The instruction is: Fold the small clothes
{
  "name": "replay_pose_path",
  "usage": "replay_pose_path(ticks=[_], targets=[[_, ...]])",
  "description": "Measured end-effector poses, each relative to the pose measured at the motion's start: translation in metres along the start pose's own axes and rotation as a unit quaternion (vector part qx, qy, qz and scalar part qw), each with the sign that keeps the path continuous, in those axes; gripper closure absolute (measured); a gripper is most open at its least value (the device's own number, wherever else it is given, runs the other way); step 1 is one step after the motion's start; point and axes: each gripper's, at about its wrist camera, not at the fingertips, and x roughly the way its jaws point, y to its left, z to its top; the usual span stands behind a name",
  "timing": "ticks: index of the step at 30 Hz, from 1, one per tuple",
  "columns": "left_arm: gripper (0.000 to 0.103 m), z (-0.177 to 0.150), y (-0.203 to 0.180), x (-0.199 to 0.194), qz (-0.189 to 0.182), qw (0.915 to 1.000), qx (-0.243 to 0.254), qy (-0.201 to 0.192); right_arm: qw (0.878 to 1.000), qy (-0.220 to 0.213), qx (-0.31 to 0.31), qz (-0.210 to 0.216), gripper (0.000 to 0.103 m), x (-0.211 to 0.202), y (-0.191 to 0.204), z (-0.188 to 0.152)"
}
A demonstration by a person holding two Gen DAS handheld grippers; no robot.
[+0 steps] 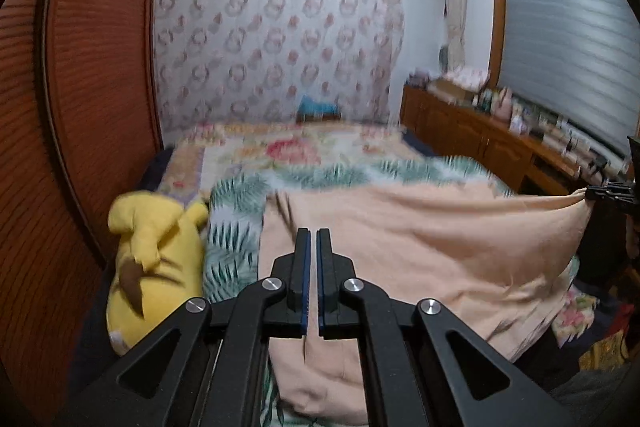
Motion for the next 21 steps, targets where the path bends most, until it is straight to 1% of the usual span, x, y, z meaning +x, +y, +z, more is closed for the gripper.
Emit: replay_pose_path(ticks=[2,5,6,7,8,9,11,12,13,14,16,18,19,21], targets=[[0.1,-0.014,-0.002,0.009,0.001,0.9998,0.002,0.022,0.999,0.034,0.008,-0.01,0.098,0.025,-0.005,-0.02],[0.099,-0.035,-0.011,0.025,-0.005,0.9986,0.008,0.052,0.998,0.058,0.03,-0.02,0.098,0.049,-0.016,-0.04],[0.096,-0.041,-0.013,0.031,-0.007,0.9978,0.011,0.066,0.997,0.061,0.035,-0.027,0.098,0.055,-0.019,-0.043],[0.089,-0.045,-0.014,0.036,-0.006,0.9973,0.014,0.072,0.997,0.063,0.039,-0.034,0.096,0.06,-0.022,-0.047],[0.073,-0.048,-0.016,0.037,-0.006,0.9971,0.015,0.075,0.996,0.062,0.042,-0.037,0.094,0.062,-0.023,-0.048],[0.061,-0.051,-0.017,0.039,-0.005,0.9968,0.017,0.078,0.996,0.061,0.046,-0.039,0.091,0.066,-0.024,-0.047],[0.059,-0.057,-0.018,0.046,-0.001,0.9958,0.02,0.09,0.996,0.056,0.049,-0.041,0.09,0.071,-0.024,-0.045],[0.058,-0.06,-0.016,0.05,0.006,0.9947,0.019,0.101,0.996,0.053,0.05,-0.041,0.086,0.071,-0.023,-0.043],[0.058,-0.063,-0.015,0.053,0.01,0.9942,0.016,0.106,0.997,0.049,0.05,-0.042,0.079,0.069,-0.018,-0.043],[0.058,-0.066,-0.015,0.053,0.012,0.9938,0.013,0.109,0.997,0.044,0.049,-0.042,0.075,0.07,-0.018,-0.042],[0.057,-0.073,-0.008,0.058,0.019,0.992,-0.002,0.124,0.997,0.036,0.047,-0.043,0.054,0.066,-0.013,-0.042],[0.053,-0.079,-0.001,0.061,0.028,0.9902,-0.019,0.135,0.998,0.028,0.048,-0.04,0.048,0.061,-0.008,-0.045],[0.051,-0.081,0.001,0.063,0.03,0.9895,-0.024,0.14,0.998,0.027,0.049,-0.038,0.048,0.064,-0.006,-0.046],[0.042,-0.085,0.006,0.067,0.035,0.9875,-0.037,0.149,0.998,0.028,0.048,-0.033,0.048,0.065,-0.001,-0.049]])
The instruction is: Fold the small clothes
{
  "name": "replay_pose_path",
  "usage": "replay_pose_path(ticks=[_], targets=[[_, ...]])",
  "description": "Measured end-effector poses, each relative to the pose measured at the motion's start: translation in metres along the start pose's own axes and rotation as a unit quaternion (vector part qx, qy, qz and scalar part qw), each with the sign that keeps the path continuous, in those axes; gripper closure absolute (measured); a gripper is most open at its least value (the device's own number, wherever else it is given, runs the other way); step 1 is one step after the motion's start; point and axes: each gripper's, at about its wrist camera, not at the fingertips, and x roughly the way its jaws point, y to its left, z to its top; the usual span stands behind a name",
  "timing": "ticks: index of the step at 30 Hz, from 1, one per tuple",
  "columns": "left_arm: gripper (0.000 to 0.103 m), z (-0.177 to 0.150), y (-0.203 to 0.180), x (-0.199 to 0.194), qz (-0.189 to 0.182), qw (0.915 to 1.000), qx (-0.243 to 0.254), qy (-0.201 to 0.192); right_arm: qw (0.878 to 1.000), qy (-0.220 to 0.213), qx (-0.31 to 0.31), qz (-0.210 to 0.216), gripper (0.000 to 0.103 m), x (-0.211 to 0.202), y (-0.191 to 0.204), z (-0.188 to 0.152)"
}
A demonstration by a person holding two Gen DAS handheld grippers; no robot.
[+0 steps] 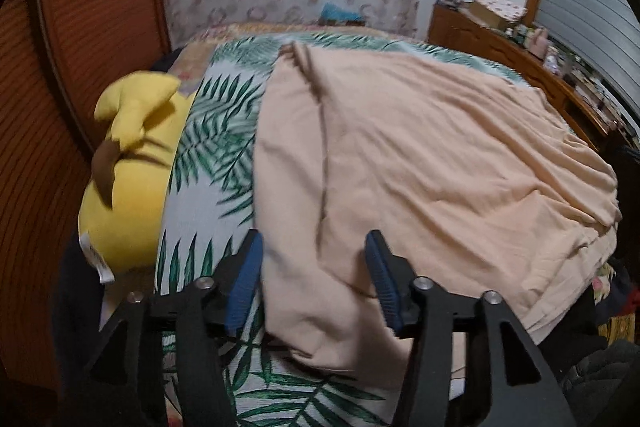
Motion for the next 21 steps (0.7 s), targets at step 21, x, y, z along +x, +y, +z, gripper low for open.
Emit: replay_pose_path(ticks=[21], targets=[[0.076,-0.005,-0.009,0.005,-0.033,0.9994,-0.01,-0.006,0.999,0.027,-0.008,0.031,0.048,0.034,0.029,-0.011]])
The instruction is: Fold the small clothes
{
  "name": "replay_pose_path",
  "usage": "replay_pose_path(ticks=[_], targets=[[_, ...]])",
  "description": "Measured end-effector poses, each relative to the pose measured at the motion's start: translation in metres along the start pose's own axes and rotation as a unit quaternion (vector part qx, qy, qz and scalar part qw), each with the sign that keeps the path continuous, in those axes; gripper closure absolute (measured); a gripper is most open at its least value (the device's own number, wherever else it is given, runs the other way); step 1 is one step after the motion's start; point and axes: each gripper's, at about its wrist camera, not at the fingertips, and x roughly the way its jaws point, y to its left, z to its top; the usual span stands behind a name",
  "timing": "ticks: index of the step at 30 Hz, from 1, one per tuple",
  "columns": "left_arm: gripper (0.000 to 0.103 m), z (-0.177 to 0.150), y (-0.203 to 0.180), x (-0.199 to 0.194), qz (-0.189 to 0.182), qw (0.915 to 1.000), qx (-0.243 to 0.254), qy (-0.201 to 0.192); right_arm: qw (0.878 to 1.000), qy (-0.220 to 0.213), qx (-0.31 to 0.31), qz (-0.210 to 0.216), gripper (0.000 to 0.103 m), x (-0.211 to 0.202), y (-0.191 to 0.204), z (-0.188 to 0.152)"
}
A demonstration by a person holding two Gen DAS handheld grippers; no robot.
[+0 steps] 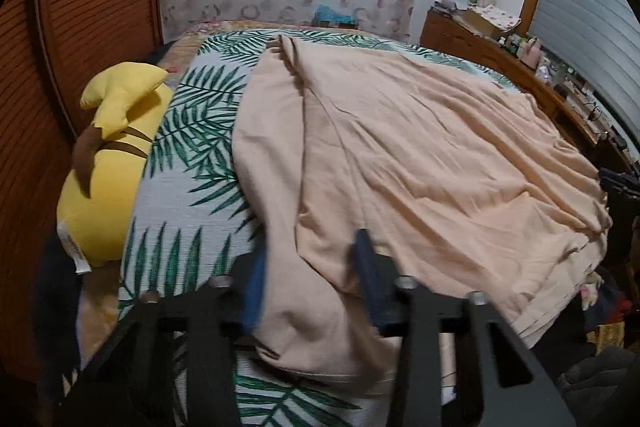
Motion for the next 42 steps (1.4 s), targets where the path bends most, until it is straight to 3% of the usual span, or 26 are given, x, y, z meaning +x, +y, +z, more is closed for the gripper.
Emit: replay_pose_path(ticks=[2,3,11,18,21,29,33,40,42], targets=[[0.093,0.002,-0.004,0.001,-0.003,1.0,0.006,0.005,1.0,0.0,0.005,0.002,0.048,0.002,-0.001,-0.002],[0.096,0.003,-0.007,0.0,-0.006,0.9999,0.007,0.003,1.0,0.0,0.006,0.003,0.048,0.002,0.0,-0.003],[0.097,0.039,-0.06,-0.042,-0.077,0.9943,0.043,-0.06,0.999,-0.003,0.034,0.005,0.048,0.002,-0.01,-0.014],[0.097,0.088,-0.152,-0.054,-0.173,0.9752,0.114,-0.078,0.998,-0.012,0.055,0.007,0.048,-0.005,-0.022,-0.024],[0.097,0.104,-0.192,-0.055,-0.199,0.9658,0.146,-0.079,0.998,-0.018,0.062,0.006,0.048,-0.012,-0.027,-0.029],[0.097,0.14,-0.275,-0.054,-0.23,0.9457,0.215,-0.08,0.996,-0.04,0.075,0.002,0.048,-0.032,-0.038,-0.039],[0.097,0.145,-0.3,-0.053,-0.241,0.9402,0.227,-0.078,0.996,-0.048,0.081,0.003,0.048,-0.037,-0.039,-0.044],[0.097,0.142,-0.324,-0.04,-0.229,0.9416,0.239,-0.059,0.994,-0.054,0.091,0.003,0.048,-0.044,-0.048,-0.053],[0.092,0.139,-0.325,-0.035,-0.221,0.9427,0.244,-0.054,0.994,-0.053,0.094,0.004,0.048,-0.045,-0.051,-0.056]])
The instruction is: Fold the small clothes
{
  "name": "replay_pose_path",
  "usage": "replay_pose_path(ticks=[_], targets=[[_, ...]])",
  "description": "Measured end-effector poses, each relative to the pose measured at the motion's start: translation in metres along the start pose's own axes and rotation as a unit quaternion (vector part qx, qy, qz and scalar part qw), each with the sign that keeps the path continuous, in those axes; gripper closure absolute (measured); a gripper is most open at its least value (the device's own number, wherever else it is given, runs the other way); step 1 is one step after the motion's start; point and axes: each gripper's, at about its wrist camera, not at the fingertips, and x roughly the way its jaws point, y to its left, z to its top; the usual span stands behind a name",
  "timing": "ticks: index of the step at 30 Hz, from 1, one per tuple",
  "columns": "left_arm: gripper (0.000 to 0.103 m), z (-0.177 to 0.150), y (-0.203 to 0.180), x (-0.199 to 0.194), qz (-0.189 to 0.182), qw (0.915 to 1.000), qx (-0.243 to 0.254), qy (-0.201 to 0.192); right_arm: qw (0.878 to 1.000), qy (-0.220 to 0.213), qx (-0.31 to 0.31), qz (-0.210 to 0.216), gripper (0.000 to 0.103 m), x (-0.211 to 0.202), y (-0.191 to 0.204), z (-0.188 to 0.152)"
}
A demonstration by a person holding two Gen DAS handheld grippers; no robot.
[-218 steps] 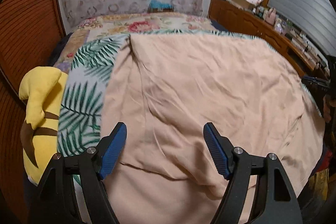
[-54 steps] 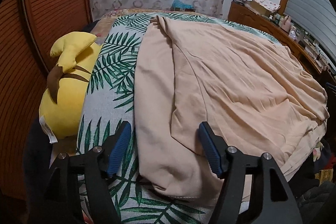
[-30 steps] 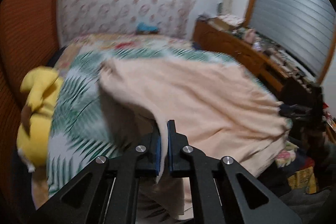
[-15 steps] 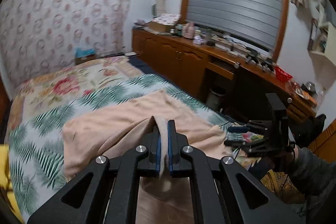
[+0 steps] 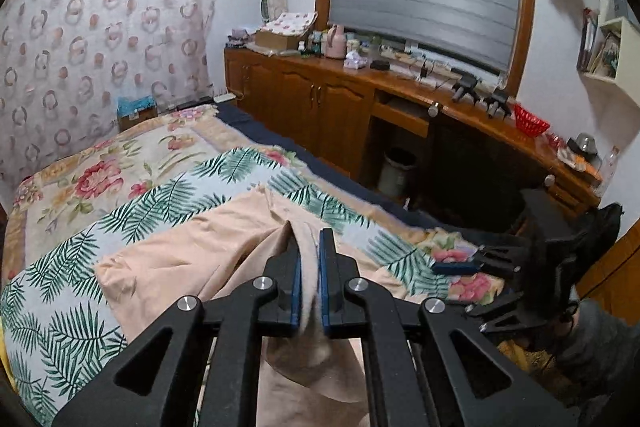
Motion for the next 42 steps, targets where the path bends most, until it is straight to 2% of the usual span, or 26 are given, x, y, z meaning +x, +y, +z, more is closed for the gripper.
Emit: replay_pose_path(ticks=[1,3,5,8,10,13,14,23,30,34,38,42], targets=[[0.089,-0.003,0.0,0.001,0.004,1.0,0.002,0.003,1.0,0.001,0.001,0.0,0.048,0.0,-0.001,-0.001],[0.073,-0.007,0.003,0.002,0.006,1.0,0.0,0.002,1.0,0.002,0.001,-0.001,0.048,-0.002,-0.001,-0.002],[0.062,-0.013,0.008,0.001,0.01,0.9999,-0.007,0.002,1.0,0.003,0.002,-0.001,0.048,-0.002,-0.002,-0.001],[0.058,-0.024,0.015,-0.002,0.027,0.9996,-0.002,0.003,1.0,0.002,0.001,0.0,0.048,-0.001,-0.003,0.001],[0.05,-0.034,0.022,-0.004,0.034,0.9994,-0.01,0.007,1.0,0.001,0.0,0.0,0.048,-0.001,-0.002,0.003],[0.025,-0.053,0.034,-0.008,0.042,0.9988,-0.023,0.009,1.0,0.0,-0.003,0.003,0.048,0.0,-0.002,0.004],[0.023,-0.06,0.037,-0.008,0.046,0.9986,-0.024,0.012,1.0,0.0,-0.004,0.004,0.048,0.001,-0.001,0.005],[0.023,-0.115,0.078,-0.012,0.069,0.9924,-0.093,0.041,1.0,0.004,-0.014,0.02,0.048,0.019,0.015,0.013],[0.023,-0.149,0.104,-0.005,0.093,0.9847,-0.133,0.063,0.998,0.003,-0.048,0.038,0.048,0.043,0.05,0.032],[0.023,-0.164,0.116,0.003,0.111,0.9804,-0.14,0.083,0.997,0.008,-0.067,0.046,0.048,0.063,0.072,0.04],[0.023,-0.175,0.124,0.011,0.114,0.9763,-0.158,0.094,0.994,0.02,-0.094,0.049,0.048,0.086,0.093,0.042],[0.023,-0.175,0.118,0.014,0.128,0.9777,-0.142,0.087,0.992,0.041,-0.119,0.028,0.048,0.112,0.103,0.042]])
